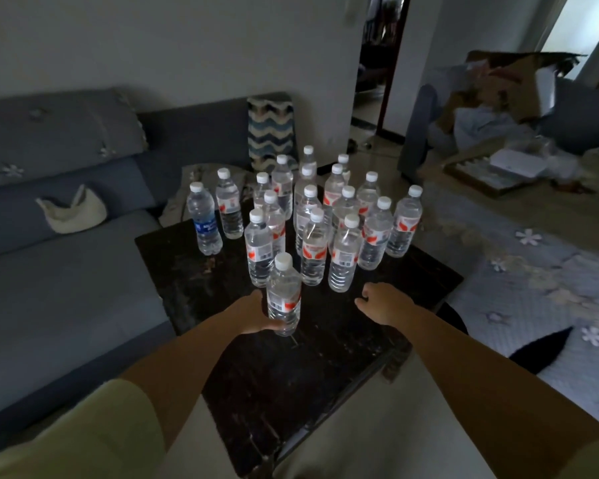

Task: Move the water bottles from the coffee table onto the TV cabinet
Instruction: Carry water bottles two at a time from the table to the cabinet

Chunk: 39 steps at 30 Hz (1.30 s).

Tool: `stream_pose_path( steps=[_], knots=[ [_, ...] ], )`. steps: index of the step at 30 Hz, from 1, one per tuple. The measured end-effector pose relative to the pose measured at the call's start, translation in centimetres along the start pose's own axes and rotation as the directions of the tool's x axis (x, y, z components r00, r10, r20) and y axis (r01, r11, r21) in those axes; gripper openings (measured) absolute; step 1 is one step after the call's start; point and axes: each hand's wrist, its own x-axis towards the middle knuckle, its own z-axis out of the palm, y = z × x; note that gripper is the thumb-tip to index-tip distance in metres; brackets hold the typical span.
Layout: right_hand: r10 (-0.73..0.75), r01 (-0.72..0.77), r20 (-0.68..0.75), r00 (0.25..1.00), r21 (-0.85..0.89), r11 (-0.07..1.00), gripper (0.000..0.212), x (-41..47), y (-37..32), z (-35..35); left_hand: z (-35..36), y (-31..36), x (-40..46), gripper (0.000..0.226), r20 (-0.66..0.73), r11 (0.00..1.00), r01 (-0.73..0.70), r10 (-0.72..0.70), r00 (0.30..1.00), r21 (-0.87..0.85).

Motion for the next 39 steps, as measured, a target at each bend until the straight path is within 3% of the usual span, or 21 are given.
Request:
stream_pose_path(
  steps=[4,7,10,13,16,22,25,29,33,39],
  knots=[
    [0.064,-0.061,-0.018,0.998,0.123,0.991,0.048,4.5,0.3,-0.4,0.1,-1.0,4.3,0.077,-0.071,0.959,-0.102,0.086,0.994,-0.265],
    [0.14,-0.125,-0.026,0.99,0.321,0.939,0.067,7.3,0.2,0.5,1.8,-2.9,7.9,0.093,-0.089,0.902,-0.139,0.112,0.99,-0.408],
    [0.169,-0.083,-0.09,0.982,0.595,0.8,0.086,9.2,0.1,2.0,3.1,-2.9,8.5,0.095,-0.108,0.876,-0.097,0.052,0.993,-0.472],
    [0.187,0.019,-0.167,0.968,0.791,0.612,0.089,10.4,-0.3,3.2,4.8,-2.7,9.0,0.094,-0.15,0.835,-0.047,-0.043,0.988,-0.548],
    [0.165,0.14,-0.249,0.954,0.862,0.488,0.089,11.8,-0.8,4.0,6.3,-2.1,9.7,0.088,-0.226,0.805,-0.043,-0.115,0.967,-0.592],
    [0.267,0.186,-0.305,0.914,0.901,0.391,0.102,14.5,-1.8,4.1,7.4,-1.1,10.9,0.068,-0.304,0.72,-0.055,-0.222,0.926,-0.692],
    [0.275,0.201,-0.33,0.903,0.89,0.409,0.085,15.4,-1.8,4.3,7.3,-1.0,11.6,0.064,-0.323,0.718,-0.066,-0.228,0.919,-0.693],
    [0.23,0.178,-0.332,0.915,0.843,0.508,0.06,15.4,-0.9,4.8,7.3,-1.2,11.9,0.062,-0.32,0.705,-0.055,-0.249,0.914,-0.707],
    [0.206,0.148,-0.314,0.927,0.809,0.569,0.06,13.6,-0.2,4.2,6.9,-0.3,11.7,0.063,-0.323,0.715,-0.024,-0.285,0.902,-0.699],
    [0.228,0.059,-0.27,0.935,0.755,0.653,0.062,9.7,2.5,3.3,7.6,2.5,10.8,0.06,-0.292,0.8,0.006,-0.226,0.929,-0.6]
  ],
)
